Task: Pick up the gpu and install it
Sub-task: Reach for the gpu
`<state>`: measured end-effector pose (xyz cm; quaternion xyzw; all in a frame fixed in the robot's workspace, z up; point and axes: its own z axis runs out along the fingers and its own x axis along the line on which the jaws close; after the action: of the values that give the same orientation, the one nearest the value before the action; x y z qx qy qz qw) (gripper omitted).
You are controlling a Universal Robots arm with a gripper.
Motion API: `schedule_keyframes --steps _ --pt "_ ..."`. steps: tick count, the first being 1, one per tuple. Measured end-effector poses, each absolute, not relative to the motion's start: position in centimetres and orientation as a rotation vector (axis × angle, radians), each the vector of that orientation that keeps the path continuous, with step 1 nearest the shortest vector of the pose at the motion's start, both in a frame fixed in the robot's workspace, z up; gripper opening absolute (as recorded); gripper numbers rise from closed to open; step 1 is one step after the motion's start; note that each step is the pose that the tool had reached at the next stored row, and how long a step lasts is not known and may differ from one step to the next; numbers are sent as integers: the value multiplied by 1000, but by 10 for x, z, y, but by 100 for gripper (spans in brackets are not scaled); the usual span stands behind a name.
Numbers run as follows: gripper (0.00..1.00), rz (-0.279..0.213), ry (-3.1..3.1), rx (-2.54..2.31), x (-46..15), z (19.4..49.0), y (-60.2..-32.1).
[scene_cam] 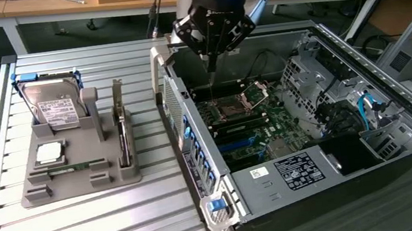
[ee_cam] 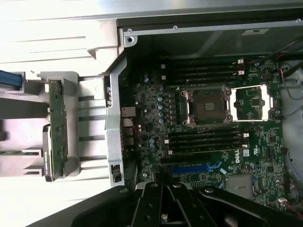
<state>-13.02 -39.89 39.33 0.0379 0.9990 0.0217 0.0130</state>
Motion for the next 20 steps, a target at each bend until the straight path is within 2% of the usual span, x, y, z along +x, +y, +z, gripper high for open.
schedule_keyframes --steps 20 --pt "11 68 3113 118 -137 393 -399"
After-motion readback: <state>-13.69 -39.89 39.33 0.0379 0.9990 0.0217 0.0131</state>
